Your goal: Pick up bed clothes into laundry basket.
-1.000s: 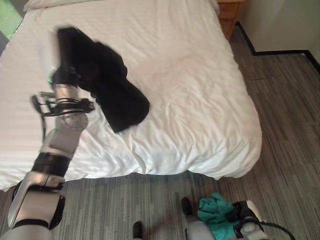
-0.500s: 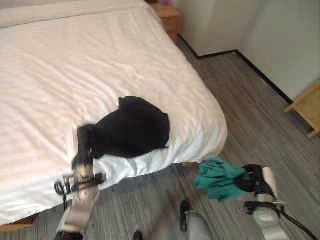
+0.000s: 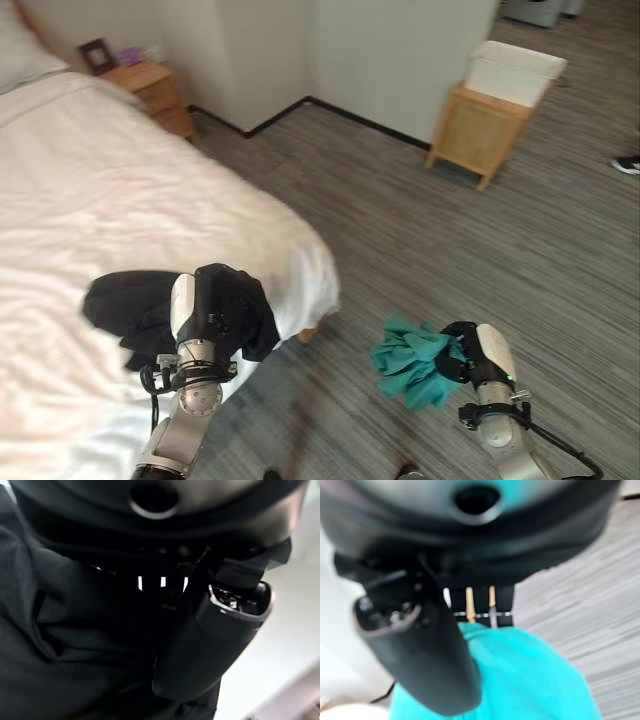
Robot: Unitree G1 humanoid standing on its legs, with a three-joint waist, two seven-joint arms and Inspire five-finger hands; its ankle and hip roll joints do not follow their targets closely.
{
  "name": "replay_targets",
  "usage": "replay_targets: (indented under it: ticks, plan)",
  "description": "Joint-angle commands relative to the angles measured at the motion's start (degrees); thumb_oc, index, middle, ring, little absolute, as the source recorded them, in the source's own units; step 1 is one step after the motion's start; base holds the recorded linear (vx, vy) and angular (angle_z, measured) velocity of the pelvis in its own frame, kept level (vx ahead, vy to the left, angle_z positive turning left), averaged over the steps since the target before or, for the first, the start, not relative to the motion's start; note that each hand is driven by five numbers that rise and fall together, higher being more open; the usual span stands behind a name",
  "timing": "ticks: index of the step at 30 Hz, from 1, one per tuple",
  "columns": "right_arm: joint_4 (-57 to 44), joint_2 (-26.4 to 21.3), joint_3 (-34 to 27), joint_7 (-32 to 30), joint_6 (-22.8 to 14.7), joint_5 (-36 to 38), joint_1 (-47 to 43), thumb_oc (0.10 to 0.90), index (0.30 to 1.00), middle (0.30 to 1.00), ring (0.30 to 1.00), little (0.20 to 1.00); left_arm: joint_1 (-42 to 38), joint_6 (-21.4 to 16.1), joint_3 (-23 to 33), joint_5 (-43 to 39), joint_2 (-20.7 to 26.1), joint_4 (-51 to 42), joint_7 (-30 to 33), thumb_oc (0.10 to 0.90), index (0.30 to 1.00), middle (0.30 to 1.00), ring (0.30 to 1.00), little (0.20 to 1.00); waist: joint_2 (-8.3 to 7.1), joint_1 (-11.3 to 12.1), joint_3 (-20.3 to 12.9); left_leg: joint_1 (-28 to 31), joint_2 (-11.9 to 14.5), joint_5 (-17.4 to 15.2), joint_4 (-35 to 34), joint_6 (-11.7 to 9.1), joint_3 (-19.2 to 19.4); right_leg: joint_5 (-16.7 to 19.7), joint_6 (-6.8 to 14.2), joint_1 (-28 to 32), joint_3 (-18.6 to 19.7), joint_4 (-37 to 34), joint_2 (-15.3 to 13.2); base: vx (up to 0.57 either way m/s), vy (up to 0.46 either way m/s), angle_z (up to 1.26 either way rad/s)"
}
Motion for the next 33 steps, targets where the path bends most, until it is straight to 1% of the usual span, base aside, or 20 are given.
replay_targets:
  ticks: [1,4,5,6,9,11,14,15,18,20,21,22,24,25,27,28,29,30,31,33]
  plan:
    - [-12.1,-9.4,-4.3,-0.6,-6.6,0.1,-5.5,0.4,0.3,0.3,0.3,0.3,-10.5,-7.5,-1.4,-0.8,-1.2,-7.9,1.9,0.4,0.3,0.3,0.3,0.3,-0.18,-1.3,0.9,-7.4,-0.9,-2.6,2.6,-3.4,-18.3,-0.2,2.9,9.5,5.5,-11.2,1.6,0.04,-0.174,-1.17]
    - [-12.9,-12.1,-4.3,0.1,-8.5,3.6,-6.8,0.4,0.3,0.3,0.3,0.3,-15.2,-7.5,-3.3,0.4,-1.2,-8.9,2.1,0.4,0.3,0.3,0.3,0.3,-0.24,-0.9,0.6,-6.9,-6.8,-6.9,2.0,-2.2,-25.6,-0.4,2.3,9.6,9.6,-11.8,2.9,0.13,-0.189,-1.24]
    - [-12.7,-13.5,-5.0,0.5,-8.6,5.6,-7.9,0.4,0.3,0.3,0.3,0.3,-17.2,-7.4,-3.8,1.5,-0.6,-9.8,2.4,0.4,0.3,0.3,0.3,0.3,0.21,-1.1,0.3,-7.1,-8.8,-6.8,1.5,-1.7,-26.2,-0.2,2.1,9.3,10.5,-12.4,3.4,0.14,-0.103,-1.09]
    - [-12.7,-13.6,-5.1,0.6,-8.6,5.7,-8.0,0.4,0.3,0.3,0.3,0.3,-17.3,-7.3,-3.8,1.5,-0.7,-9.7,2.5,0.4,0.3,0.3,0.3,0.3,0.24,-1.1,0.3,-7.0,-8.8,-6.8,1.5,-1.7,-26.2,-0.1,2.1,9.4,10.5,-12.4,3.4,0.12,-0.057,-1.19]
    - [-11.8,-14.7,-4.4,-0.4,-8.3,6.9,-11.1,0.4,0.3,0.3,0.3,0.3,-19.5,-5.9,-4.6,2.7,-0.8,-8.2,3.7,0.4,0.3,0.3,0.3,0.3,1.55,-1.1,0.4,-10.0,-11.7,-4.5,-0.7,-0.5,-25.1,-1.2,2.0,10.4,10.9,-13.3,4.2,0.19,0.006,-0.72]
    - [-10.8,-14.3,-3.2,-0.7,-7.7,6.7,-13.3,0.4,0.3,0.3,0.3,0.3,-19.7,-4.5,-4.1,3.7,-1.2,-5.8,4.8,0.4,0.3,0.3,0.3,0.3,2.18,0.3,1.0,-16.1,-13.3,-0.1,-2.0,-1.0,-24.5,-2.8,1.8,13.2,12.6,-14.1,5.7,0.35,-0.001,-0.38]
    - [-8.9,-12.9,-1.8,-1.6,-6.6,5.1,-14.7,0.4,0.3,0.3,0.3,0.3,-18.2,-2.8,-2.7,4.5,-1.9,-3.5,5.5,0.4,0.3,0.3,0.3,0.3,1.75,3.7,2.0,-23.2,-12.5,3.0,-6.3,-2.0,-23.2,-5.6,1.8,17.8,15.4,-15.2,5.9,0.49,0.017,-0.47]
    - [-7.6,-11.8,-1.4,-1.8,-5.4,3.9,-15.0,0.4,0.3,0.3,0.3,0.3,-15.8,-2.2,-1.6,4.4,-2.7,-2.3,5.4,0.4,0.3,0.3,0.3,0.3,1.7,5.0,1.9,-26.3,-10.2,3.9,-6.4,-2.1,-20.9,-7.4,2.5,20.7,15.8,-15.4,5.1,0.48,0.066,-0.5]
    - [-7.4,-10.1,-0.9,-1.3,-4.4,2.6,-14.4,0.4,0.3,0.3,0.3,0.3,-12.2,-1.6,0.1,4.4,-3.2,-1.8,5.1,0.4,0.3,0.3,0.3,0.3,1.64,6.3,0.6,-25.8,-8.8,5.2,-6.7,-1.3,-18.8,-8.2,3.7,22.4,16.7,-15.4,3.8,0.47,0.129,-0.44]
    - [-6.2,-8.2,0.2,-0.9,-3.4,0.8,-14.1,0.4,0.3,0.3,0.3,0.3,-9.6,-1.1,0.1,4.2,-3.4,-1.0,4.7,0.4,0.3,0.3,0.3,0.3,0.79,7.3,-0.7,-25.2,-9.2,7.9,-6.5,-0.4,-19.4,-6.2,5.3,23.2,17.1,-13.9,1.3,0.69,0.185,-0.71]
    - [-4.6,-6.4,0.8,-1.2,-2.9,-0.5,-12.9,0.4,0.3,0.3,0.3,0.3,-8.3,-1.0,-0.8,4.1,-3.1,-0.4,4.4,0.4,0.3,0.3,0.3,0.3,-1.46,7.9,-1.8,-23.3,-11.1,6.7,-6.3,0.9,-19.8,-0.3,7.4,22.0,17.0,-8.3,-2.2,0.54,0.113,-0.88]
    - [-4.5,-6.2,0.8,-1.2,-2.9,-0.5,-12.9,0.4,0.3,0.3,0.3,0.3,-8.3,-1.0,-0.8,4.1,-3.0,-0.5,4.4,0.4,0.3,0.3,0.3,0.3,-1.48,8.1,-1.9,-23.4,-10.9,6.9,-6.4,1.0,-19.5,0.0,7.4,21.7,17.3,-8.4,-2.2,0.5,0.089,-0.59]
    - [-2.6,-5.1,1.4,-1.7,-2.4,-0.7,-12.2,0.4,0.3,0.3,0.3,0.3,-8.0,-1.0,-1.6,2.7,-2.6,-0.4,4.3,0.4,0.3,0.3,0.3,0.3,-2.99,8.7,-1.7,-21.1,-12.8,5.2,-5.9,2.8,-18.8,12.2,10.0,19.9,18.3,1.6,-5.1,0.38,0.126,-0.02]
    - [-2.4,-4.6,1.6,-1.8,-2.0,-1.0,-12.2,0.4,0.3,0.3,0.3,0.3,-8.0,-0.8,-2.1,2.8,-2.2,-0.7,4.4,0.4,0.3,0.3,0.3,0.3,-2.75,8.0,-1.3,-18.9,-13.2,4.1,-5.8,3.6,-19.2,16.4,9.4,18.3,18.6,7.7,-5.9,0.31,0.14,0.44]
    - [-2.2,-4.2,1.9,-2.3,-2.2,-1.0,-12.0,0.4,0.3,0.3,0.3,0.3,-8.1,-0.7,-2.8,3.3,-1.5,-0.8,4.1,0.4,0.3,0.3,0.3,0.3,-2.13,7.5,-1.1,-16.4,-13.2,2.7,-6.2,4.3,-19.8,19.6,8.6,16.1,18.6,12.2,-6.5,0.55,0.123,0.43]
    - [-2.0,-3.2,1.8,-2.2,-2.3,-0.7,-11.9,0.4,0.3,0.3,0.3,0.3,-8.6,-0.8,-3.2,3.5,-0.9,-0.6,4.1,0.4,0.3,0.3,0.3,0.3,-0.85,5.6,-0.5,-12.2,-12.8,0.3,-6.9,4.9,-21.6,17.9,7.1,11.1,17.4,17.0,-6.5,0.95,0.133,0.12]
    - [-2.2,-2.9,1.8,-2.5,-2.7,-0.5,-11.5,0.4,0.3,0.3,0.3,0.3,-9.2,-0.7,-3.8,3.5,-0.9,-0.4,4.0,0.4,0.3,0.3,0.3,0.3,0.08,4.2,0.1,-9.8,-12.4,-0.9,-7.6,5.1,-23.2,13.3,5.5,6.5,16.8,18.1,-4.8,0.67,0.062,0.35]
    - [-2.2,-3.0,1.9,-2.5,-2.7,-0.5,-11.6,0.4,0.3,0.3,0.3,0.3,-9.3,-0.7,-3.8,3.5,-1.0,-0.3,4.0,0.4,0.3,0.3,0.3,0.3,0.24,3.9,0.0,-10.2,-12.2,-0.7,-7.5,5.0,-23.4,13.1,5.2,6.1,16.6,18.5,-4.6,0.7,-0.003,0.46]
    - [-2.8,-2.6,1.6,-2.5,-3.1,-0.3,-11.3,0.4,0.3,0.3,0.3,0.3,-9.9,-0.8,-4.1,4.3,-0.8,-0.5,3.6,0.4,0.3,0.3,0.3,0.3,0.95,1.0,0.9,-5.9,-12.2,-3.2,-8.1,4.5,-26.5,5.6,4.1,-0.1,15.5,17.4,-0.9,0.66,-0.067,0.71]
    - [-3.6,-2.6,1.4,-2.7,-3.5,-0.3,-11.8,0.4,0.3,0.3,0.3,0.3,-10.5,-0.8,-4.5,4.7,-1.0,-0.3,3.0,0.4,0.3,0.3,0.3,0.3,0.62,-2.5,1.4,-1.1,-12.2,-7.2,-8.1,3.3,-29.7,1.7,3.0,-5.5,12.7,8.7,3.8,0.79,-0.131,0.98]
